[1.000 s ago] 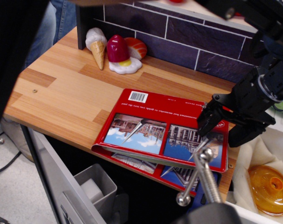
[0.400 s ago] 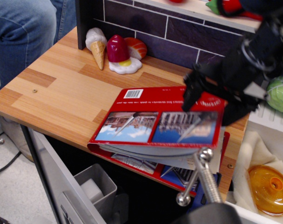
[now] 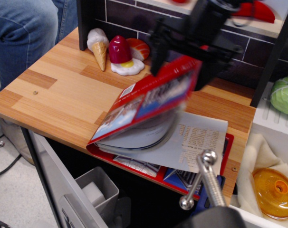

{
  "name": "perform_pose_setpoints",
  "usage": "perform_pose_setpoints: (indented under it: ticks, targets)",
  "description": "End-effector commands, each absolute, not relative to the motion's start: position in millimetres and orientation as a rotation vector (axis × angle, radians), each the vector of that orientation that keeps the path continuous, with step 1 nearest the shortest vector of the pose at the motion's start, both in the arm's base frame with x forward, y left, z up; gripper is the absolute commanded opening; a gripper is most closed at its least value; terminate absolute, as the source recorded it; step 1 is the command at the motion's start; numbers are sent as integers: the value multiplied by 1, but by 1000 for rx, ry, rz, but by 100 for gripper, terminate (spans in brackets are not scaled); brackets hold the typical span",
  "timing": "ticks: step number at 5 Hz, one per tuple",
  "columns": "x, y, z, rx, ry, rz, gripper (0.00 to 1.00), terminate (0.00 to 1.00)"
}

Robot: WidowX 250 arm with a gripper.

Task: Open book

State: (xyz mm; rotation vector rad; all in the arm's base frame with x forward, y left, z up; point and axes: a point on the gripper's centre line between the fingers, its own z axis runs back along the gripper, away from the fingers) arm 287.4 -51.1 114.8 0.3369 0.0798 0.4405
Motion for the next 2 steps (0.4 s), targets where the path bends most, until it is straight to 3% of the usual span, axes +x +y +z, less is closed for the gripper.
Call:
perform_pose_setpoints:
  ticks: [1, 2]
  targets:
    - [258, 9, 119, 396, 113, 548, 100, 0]
    - [238, 44, 122, 385, 37, 517, 100, 0]
